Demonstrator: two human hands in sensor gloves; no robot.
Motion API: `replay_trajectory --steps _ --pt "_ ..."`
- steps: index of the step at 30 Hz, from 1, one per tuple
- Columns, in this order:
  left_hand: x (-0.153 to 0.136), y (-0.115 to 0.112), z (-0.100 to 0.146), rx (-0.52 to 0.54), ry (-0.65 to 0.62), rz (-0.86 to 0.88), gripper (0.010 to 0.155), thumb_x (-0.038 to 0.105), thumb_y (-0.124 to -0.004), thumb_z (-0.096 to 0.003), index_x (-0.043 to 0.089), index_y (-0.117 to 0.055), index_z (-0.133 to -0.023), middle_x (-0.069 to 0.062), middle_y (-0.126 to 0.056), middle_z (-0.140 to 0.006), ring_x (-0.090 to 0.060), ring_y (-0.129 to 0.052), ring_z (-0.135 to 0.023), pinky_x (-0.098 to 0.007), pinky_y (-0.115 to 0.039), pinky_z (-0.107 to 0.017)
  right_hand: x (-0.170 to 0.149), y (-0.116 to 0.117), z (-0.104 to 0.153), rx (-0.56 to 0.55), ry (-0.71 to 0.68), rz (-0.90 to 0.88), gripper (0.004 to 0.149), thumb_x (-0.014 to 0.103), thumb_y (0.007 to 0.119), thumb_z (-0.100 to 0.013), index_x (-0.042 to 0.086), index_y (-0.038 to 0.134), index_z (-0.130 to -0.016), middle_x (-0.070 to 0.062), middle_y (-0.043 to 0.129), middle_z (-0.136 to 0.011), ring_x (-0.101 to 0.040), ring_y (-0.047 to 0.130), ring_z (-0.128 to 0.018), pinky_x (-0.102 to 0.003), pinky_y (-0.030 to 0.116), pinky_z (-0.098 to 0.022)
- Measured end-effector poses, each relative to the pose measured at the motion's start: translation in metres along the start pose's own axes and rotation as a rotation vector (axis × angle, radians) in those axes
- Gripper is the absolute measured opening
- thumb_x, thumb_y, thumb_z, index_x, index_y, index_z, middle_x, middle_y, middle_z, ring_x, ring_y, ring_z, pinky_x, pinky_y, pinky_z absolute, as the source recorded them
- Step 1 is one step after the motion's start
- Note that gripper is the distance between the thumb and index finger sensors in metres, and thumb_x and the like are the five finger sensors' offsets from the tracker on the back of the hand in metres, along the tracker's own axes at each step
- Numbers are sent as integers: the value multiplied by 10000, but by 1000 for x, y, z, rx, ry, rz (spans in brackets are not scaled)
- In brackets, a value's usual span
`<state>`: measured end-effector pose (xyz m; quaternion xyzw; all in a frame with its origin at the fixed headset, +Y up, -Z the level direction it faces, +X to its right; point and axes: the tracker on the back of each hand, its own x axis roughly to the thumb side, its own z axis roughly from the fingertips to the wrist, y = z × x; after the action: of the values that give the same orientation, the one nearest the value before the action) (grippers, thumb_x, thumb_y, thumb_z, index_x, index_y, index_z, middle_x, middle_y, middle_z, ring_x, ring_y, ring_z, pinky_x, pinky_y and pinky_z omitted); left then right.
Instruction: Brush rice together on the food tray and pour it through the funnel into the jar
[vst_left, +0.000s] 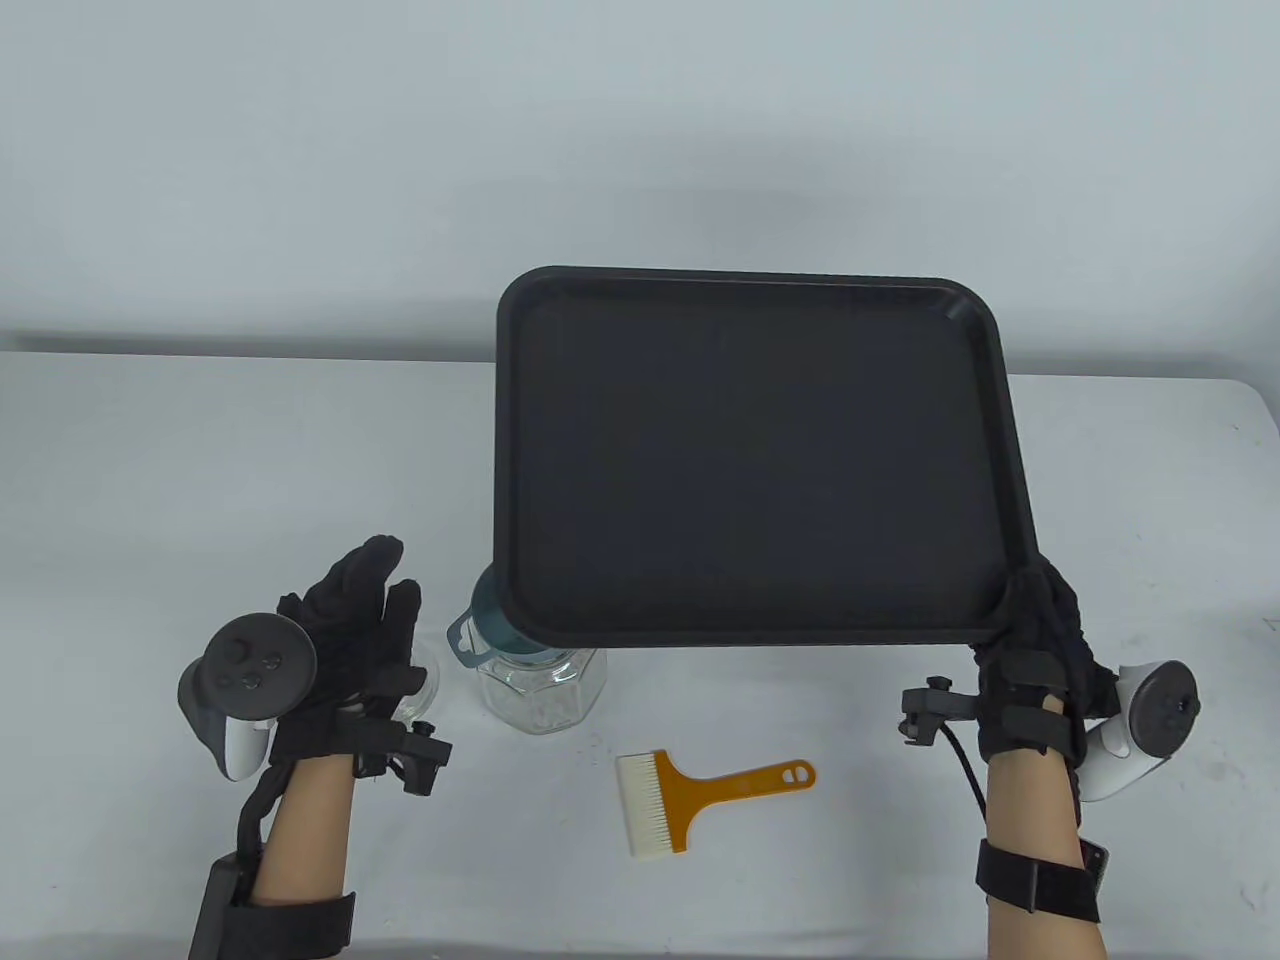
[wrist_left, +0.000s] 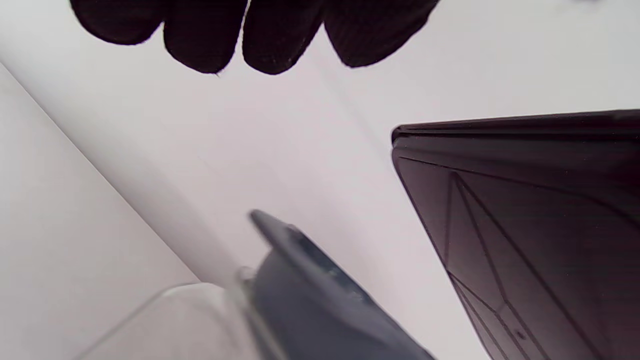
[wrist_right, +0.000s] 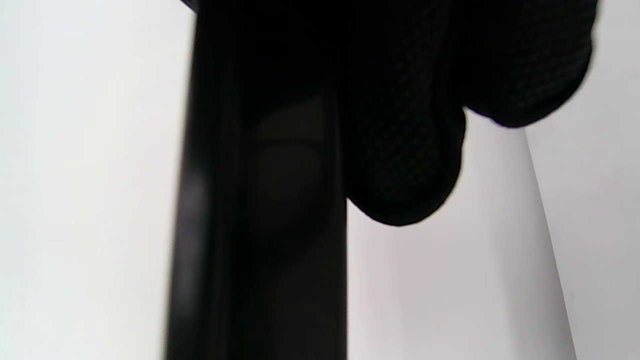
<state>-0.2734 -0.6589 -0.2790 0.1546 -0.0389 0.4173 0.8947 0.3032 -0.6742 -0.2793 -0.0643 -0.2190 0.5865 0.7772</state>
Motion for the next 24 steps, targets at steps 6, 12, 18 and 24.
replay_trajectory --steps 6,12,18,24 --pt "-18 -13 10 14 33 -140 641 271 -619 -563 -73 -496 -1091 -461 -518 -1040 -789 -465 -881 -887 -107 -526 -7 -24 10 -37 5 -27 529 255 518 -569 -116 352 -908 -284 754 -729 -295 1017 -412 -476 771 -401" --pt "-23 -25 20 19 22 -237 646 276 -624 -561 -77 -498 -1087 -461 -521 -1039 -788 -473 -881 -887 -112 -528 -18 -45 12 -103 12 70 550 243 525 -570 -135 315 -909 -326 726 -733 -331 1001 -435 -495 753 -401" --pt "-28 -30 30 -7 24 -277 645 272 -626 -558 -74 -501 -1088 -456 -515 -1045 -794 -464 -879 -887 -109 -526 -27 -61 10 -169 26 218 548 241 547 -567 -138 349 -909 -341 745 -709 -346 1007 -400 -503 755 -376" --pt "-32 -33 35 -36 41 -311 651 266 -628 -555 -81 -491 -1088 -461 -502 -1047 -797 -456 -882 -887 -109 -524 -36 -65 9 -176 67 265 548 244 555 -564 -135 363 -910 -339 754 -704 -347 1010 -388 -502 758 -370"
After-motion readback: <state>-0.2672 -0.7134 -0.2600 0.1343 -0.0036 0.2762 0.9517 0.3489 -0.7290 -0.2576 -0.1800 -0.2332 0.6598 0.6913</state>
